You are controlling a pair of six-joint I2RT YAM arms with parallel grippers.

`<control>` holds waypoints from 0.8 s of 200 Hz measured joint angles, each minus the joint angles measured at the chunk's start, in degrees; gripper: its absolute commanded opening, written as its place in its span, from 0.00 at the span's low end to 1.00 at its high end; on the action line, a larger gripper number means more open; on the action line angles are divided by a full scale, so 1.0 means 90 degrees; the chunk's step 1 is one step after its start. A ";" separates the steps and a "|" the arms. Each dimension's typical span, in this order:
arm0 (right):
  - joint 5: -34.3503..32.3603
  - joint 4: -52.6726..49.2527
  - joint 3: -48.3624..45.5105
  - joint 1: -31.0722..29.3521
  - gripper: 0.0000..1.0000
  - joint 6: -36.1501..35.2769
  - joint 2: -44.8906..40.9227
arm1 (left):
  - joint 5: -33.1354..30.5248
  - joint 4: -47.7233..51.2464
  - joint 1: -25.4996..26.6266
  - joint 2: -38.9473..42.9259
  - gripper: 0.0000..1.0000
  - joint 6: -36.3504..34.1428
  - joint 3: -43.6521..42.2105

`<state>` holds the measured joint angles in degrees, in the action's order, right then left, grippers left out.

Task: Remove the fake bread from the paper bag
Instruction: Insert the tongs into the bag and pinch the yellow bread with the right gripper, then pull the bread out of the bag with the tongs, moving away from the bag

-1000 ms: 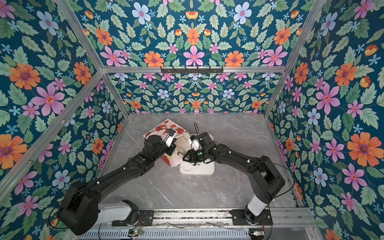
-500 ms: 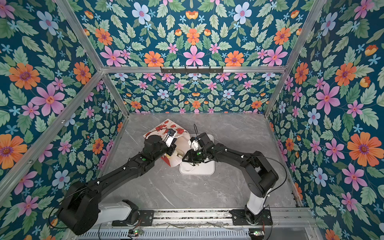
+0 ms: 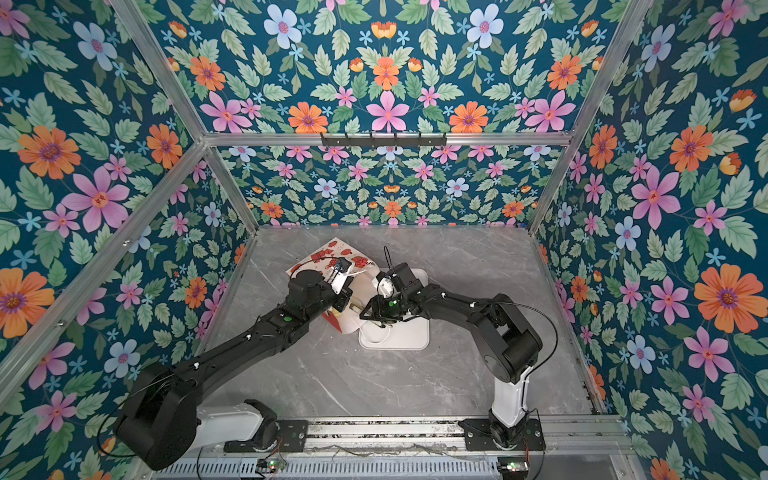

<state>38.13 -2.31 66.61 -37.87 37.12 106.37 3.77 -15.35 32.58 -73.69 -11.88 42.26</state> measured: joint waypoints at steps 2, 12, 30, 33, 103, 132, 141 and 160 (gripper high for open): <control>0.0019 0.0019 0.0002 0.0005 0.44 0.0002 0.0017 | 0.0002 0.0000 0.0000 0.0000 0.00 0.0000 0.0000; 0.0085 0.0097 0.0007 0.0022 0.42 0.0019 0.0097 | 0.0002 0.0000 0.0000 0.0000 0.00 0.0000 0.0000; 0.0170 0.0170 0.0010 0.0036 0.37 0.0070 0.0180 | -0.0007 0.0029 0.0000 0.0000 0.00 0.0000 0.0000; 0.0182 0.0177 0.0010 0.0036 0.36 0.0087 0.0182 | -0.0010 0.0036 0.0000 0.0000 0.00 0.0000 0.0000; 0.0092 -0.0070 -0.0432 0.0177 0.31 0.0126 -0.0576 | -0.0022 0.0000 0.0005 -0.0005 0.00 0.0005 -0.0032; -0.0119 -0.0386 -0.0801 0.0265 0.31 -0.0034 -0.1209 | -0.0044 -0.0102 0.0005 -0.0051 0.00 0.0053 -0.0051; -0.0155 -0.0508 -0.0925 0.0311 0.31 -0.0056 -0.1418 | -0.0061 -0.0136 0.0005 -0.0078 0.00 0.0080 -0.0049; -0.0226 -0.0644 -0.1168 0.0396 0.31 -0.0143 -0.1846 | -0.0085 -0.0199 0.0005 -0.0153 0.00 0.0121 -0.0032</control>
<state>36.10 -8.10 56.10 -34.30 35.83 89.76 3.01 -17.15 32.62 -75.07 -10.79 41.98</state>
